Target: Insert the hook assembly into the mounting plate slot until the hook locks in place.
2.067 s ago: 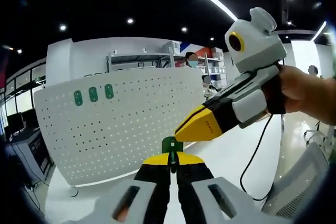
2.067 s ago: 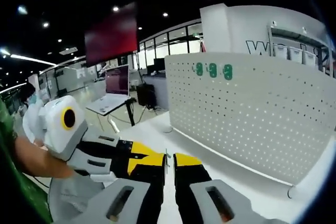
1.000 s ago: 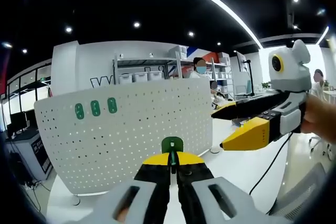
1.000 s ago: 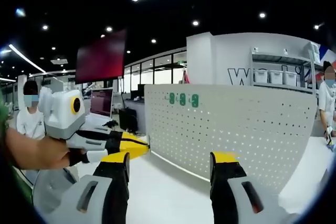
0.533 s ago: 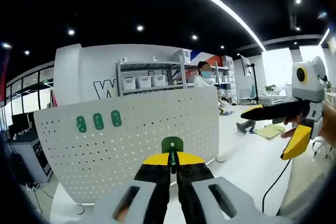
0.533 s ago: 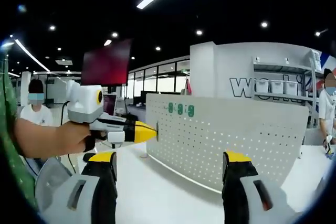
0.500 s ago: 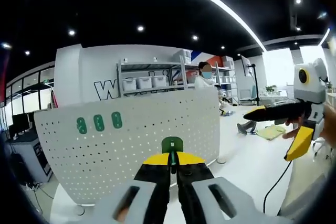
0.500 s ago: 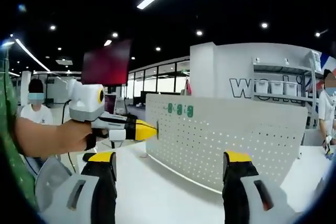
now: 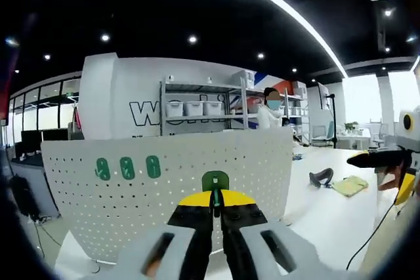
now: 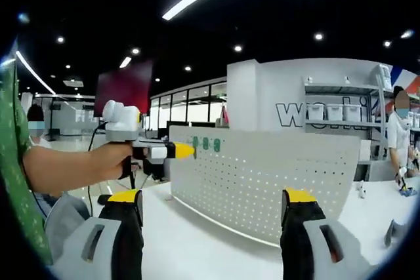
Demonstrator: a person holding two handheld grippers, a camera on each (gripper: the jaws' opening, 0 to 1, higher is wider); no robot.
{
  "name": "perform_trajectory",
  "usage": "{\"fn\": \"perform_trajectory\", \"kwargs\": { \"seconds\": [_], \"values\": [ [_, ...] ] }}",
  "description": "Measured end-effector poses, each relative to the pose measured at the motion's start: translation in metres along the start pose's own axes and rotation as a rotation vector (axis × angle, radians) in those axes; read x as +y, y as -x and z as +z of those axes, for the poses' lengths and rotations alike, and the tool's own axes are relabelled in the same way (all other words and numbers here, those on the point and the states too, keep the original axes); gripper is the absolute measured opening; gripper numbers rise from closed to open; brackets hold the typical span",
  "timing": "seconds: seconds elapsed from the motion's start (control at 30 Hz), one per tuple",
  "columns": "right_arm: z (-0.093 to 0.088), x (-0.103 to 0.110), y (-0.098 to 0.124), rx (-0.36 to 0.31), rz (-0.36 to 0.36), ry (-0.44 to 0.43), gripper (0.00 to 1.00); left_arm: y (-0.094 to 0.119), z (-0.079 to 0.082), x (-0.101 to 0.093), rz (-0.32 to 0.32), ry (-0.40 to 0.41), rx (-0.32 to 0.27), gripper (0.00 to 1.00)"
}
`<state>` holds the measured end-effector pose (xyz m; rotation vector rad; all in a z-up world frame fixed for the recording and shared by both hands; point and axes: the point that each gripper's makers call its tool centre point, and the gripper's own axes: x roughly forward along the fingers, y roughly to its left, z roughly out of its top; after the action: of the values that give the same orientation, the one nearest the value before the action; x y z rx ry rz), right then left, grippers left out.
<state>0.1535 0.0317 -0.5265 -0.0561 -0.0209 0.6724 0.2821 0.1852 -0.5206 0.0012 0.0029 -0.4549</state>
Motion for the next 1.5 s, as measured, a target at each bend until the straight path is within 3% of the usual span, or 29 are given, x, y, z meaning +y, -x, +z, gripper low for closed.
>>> {"fn": "perform_trajectory", "kwargs": {
  "seconds": [0.57,1.17,1.5],
  "values": [
    [0.010,-0.022,0.009,-0.024,0.004,0.010,0.89,-0.048,0.007,0.014,0.112,0.033,-0.022,0.03],
    [0.005,-0.048,0.009,-0.039,-0.005,-0.016,0.89,-0.092,0.011,0.042,0.223,0.049,-0.023,0.03],
    [0.006,-0.059,0.012,-0.049,-0.019,-0.017,0.89,-0.109,0.001,0.048,0.254,0.039,0.013,0.03]
  ]
}}
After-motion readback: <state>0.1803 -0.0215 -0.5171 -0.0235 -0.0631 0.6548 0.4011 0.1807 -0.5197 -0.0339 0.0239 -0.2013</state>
